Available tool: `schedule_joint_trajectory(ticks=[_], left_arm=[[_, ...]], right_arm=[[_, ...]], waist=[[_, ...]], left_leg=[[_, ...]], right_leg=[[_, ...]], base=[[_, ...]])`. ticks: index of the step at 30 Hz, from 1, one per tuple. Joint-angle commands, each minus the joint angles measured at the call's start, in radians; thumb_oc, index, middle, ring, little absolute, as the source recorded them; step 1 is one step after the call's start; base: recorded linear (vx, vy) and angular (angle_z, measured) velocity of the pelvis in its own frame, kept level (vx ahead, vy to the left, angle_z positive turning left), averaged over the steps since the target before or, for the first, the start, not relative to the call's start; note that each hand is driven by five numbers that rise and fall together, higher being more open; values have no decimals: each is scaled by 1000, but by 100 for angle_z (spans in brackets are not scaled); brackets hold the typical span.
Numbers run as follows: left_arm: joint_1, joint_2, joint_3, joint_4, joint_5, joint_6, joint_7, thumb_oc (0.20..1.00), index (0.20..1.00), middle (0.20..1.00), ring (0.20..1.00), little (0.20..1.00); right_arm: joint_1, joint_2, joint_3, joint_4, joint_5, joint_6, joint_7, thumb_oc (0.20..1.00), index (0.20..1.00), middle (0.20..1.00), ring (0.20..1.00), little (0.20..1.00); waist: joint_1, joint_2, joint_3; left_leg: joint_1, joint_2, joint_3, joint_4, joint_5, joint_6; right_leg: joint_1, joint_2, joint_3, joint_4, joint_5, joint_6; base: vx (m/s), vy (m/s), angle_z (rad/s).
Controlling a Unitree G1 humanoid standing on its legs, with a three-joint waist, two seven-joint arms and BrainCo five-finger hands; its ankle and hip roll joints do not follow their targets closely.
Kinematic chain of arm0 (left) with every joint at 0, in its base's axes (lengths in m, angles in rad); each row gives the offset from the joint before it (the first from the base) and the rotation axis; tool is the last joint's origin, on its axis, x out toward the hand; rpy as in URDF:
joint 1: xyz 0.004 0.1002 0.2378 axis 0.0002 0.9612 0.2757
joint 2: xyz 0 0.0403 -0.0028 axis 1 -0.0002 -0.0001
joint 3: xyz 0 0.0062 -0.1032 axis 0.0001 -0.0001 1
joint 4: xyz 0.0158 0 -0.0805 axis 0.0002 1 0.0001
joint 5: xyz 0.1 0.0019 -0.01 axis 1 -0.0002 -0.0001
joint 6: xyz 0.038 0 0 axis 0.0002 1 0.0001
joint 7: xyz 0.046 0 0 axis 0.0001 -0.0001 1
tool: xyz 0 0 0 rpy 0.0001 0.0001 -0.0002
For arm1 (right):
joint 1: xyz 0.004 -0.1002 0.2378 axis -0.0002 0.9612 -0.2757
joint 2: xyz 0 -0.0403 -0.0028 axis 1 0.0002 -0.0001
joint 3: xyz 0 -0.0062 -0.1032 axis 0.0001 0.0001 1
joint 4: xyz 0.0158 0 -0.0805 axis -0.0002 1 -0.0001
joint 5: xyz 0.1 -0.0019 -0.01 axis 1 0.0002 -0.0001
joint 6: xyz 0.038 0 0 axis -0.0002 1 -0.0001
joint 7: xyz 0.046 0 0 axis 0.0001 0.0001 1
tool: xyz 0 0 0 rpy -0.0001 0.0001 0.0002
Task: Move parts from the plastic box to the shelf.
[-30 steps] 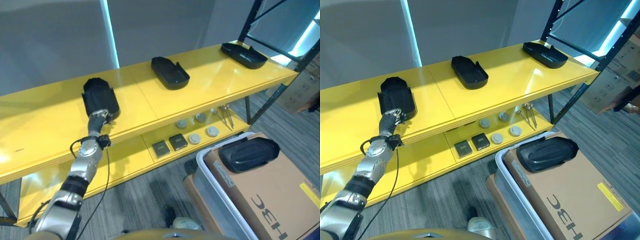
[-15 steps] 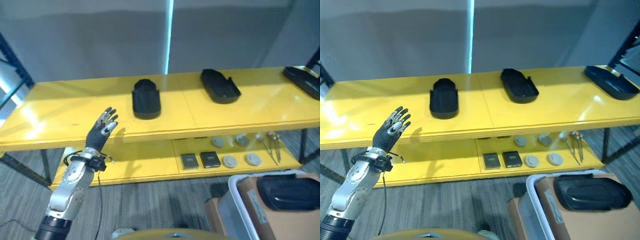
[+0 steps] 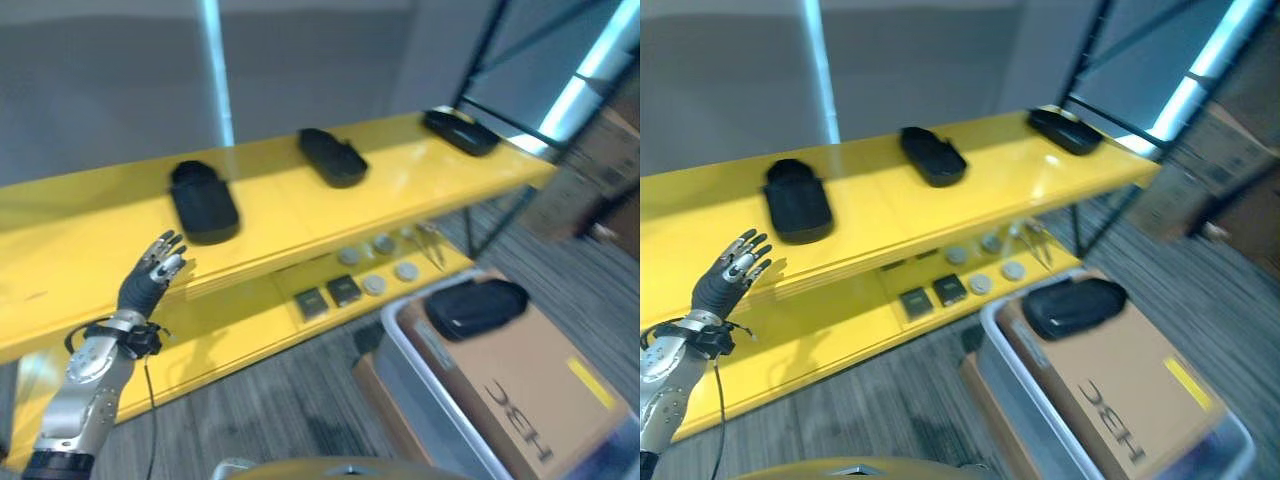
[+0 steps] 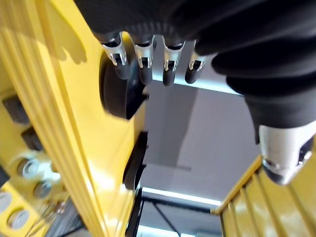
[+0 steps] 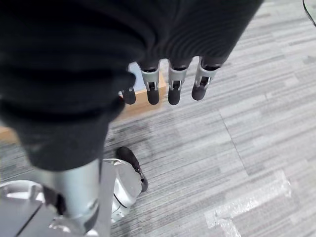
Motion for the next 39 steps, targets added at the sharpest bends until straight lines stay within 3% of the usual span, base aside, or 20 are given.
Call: schedule_joint_trajectory(ticks=[1,4,8,9,10,12,13,14,15,18,19,20,21,26,30,33,34,35,39], left_arm=[[-123,-39,-12,-112,-33,-29,-11,1000,1000,1000,1000,1000],[-139,-70,-58,-124,-22,-30,16,1000,1000,1000,1000,1000],[-114,-87,-71,-138,-44,-48,49,1000,1000,1000,1000,1000],[-100,-89,-64,-135,-48,-68,54,1000,1000,1000,1000,1000],[-89,-91,-55,-132,-59,-71,36,1000,1000,1000,1000,1000],[-75,-97,-35,-123,-86,-68,-7,1000,1000,1000,1000,1000],[-72,-100,-27,-123,-96,-63,-15,1000,1000,1000,1000,1000],[-69,-101,-19,-123,-103,-53,-20,1000,1000,1000,1000,1000],[-76,-98,-13,-111,-102,-15,-9,1000,1000,1000,1000,1000],[-98,-95,-22,-70,-81,8,-14,1000,1000,1000,1000,1000],[-115,-79,-32,-19,-21,63,-75,1000,1000,1000,1000,1000],[-125,-64,-64,27,88,93,-126,1000,1000,1000,1000,1000],[-123,-45,-115,85,184,130,-152,1000,1000,1000,1000,1000],[-89,-18,-208,221,258,183,-165,1000,1000,1000,1000,1000],[7,-10,-270,445,469,130,-39,1000,1000,1000,1000,1000],[39,-41,-286,555,526,96,16,1000,1000,1000,1000,1000],[48,-55,-291,586,534,86,38,1000,1000,1000,1000,1000],[81,-102,-283,707,582,37,103,1000,1000,1000,1000,1000],[105,-165,-276,878,618,-48,162,1000,1000,1000,1000,1000]], right_arm=[[-18,27,33,32,7,-2,-27,1000,1000,1000,1000,1000],[-23,28,33,28,10,18,-15,1000,1000,1000,1000,1000],[-46,-7,34,36,-34,10,-3,1000,1000,1000,1000,1000],[-61,-22,44,38,-46,10,8,1000,1000,1000,1000,1000],[-70,-31,52,37,-39,12,10,1000,1000,1000,1000,1000],[-81,-48,67,43,-19,-1,5,1000,1000,1000,1000,1000],[-90,-56,69,49,-13,-9,4,1000,1000,1000,1000,1000],[-97,-62,70,54,11,-15,-4,1000,1000,1000,1000,1000],[-110,-69,63,56,55,-18,-19,1000,1000,1000,1000,1000],[-114,-72,55,43,61,-9,-33,1000,1000,1000,1000,1000],[-104,-75,38,11,68,-2,-53,1000,1000,1000,1000,1000],[-96,-79,34,5,101,-34,-87,1000,1000,1000,1000,1000],[-89,-87,16,-5,183,-75,-116,1000,1000,1000,1000,1000],[-92,-118,-50,-101,334,-170,-167,1000,1000,1000,1000,1000],[-121,-199,-119,-571,377,-96,-319,1000,1000,1000,1000,1000],[-137,-240,-173,-759,336,-109,-339,1000,1000,1000,1000,1000],[-146,-257,-200,-827,328,-90,-337,1000,1000,1000,1000,1000],[-171,-296,-274,-1039,340,-57,-333,1000,1000,1000,1000,1000],[-227,-343,-322,-1241,371,3,-278,1000,1000,1000,1000,1000]], waist=[[-19,32,40],[-39,17,25],[0,10,45],[25,-1,65],[42,-3,77],[74,-2,101],[82,-2,107],[87,5,111],[92,28,116],[93,51,120],[87,64,119],[75,65,109],[63,69,97],[34,78,71],[-12,68,53],[-28,61,48],[-31,60,46],[-41,55,40],[-29,48,34]], left_leg=[[-81,-50,-219,45,-64,80],[-103,-10,-254,90,-65,48],[-192,43,-475,278,12,-18],[-252,35,-576,368,75,-16],[-292,24,-645,434,94,-14],[-368,-12,-752,526,128,0],[-389,-30,-776,510,141,9],[-392,-37,-785,456,149,13],[-385,-50,-785,296,179,0],[-402,-77,-785,183,228,-19],[-414,-100,-786,137,216,-16],[-370,-115,-782,99,147,-4],[-328,-125,-782,76,114,4],[-260,-124,-743,34,88,20],[-208,-114,-703,6,67,37],[-191,-113,-692,-10,62,47],[-185,-112,-689,-16,61,49],[-176,-112,-680,-32,61,53],[-166,-111,-679,-52,60,54]], right_leg=[[53,54,88,-160,96,85],[68,121,162,-248,99,64],[100,175,268,-286,77,23],[99,181,309,-297,87,1],[105,191,347,-301,86,-8],[113,210,416,-310,90,-19],[112,218,442,-318,92,-19],[113,227,463,-329,93,-18],[121,238,484,-344,91,-7],[133,235,491,-346,90,5],[136,216,487,-331,85,16],[123,197,479,-326,86,25],[114,187,482,-323,85,31],[104,171,493,-324,94,45],[93,162,519,-318,97,53],[89,164,526,-318,97,53],[87,165,527,-317,97,54],[84,166,526,-318,95,58],[86,168,515,-325,93,60]], base=[[59,-346,-123],[73,-361,-97],[36,-173,-118],[-30,-181,-125],[-50,-147,-100],[-3,-89,-136],[-1,-16,-154],[19,113,-146],[48,190,-115],[38,207,-89],[-56,386,-92],[-110,453,-132],[-97,321,-102],[-13,127,-32],[7,57,-15],[8,12,-28],[14,24,6],[14,21,10],[25,20,-2]])
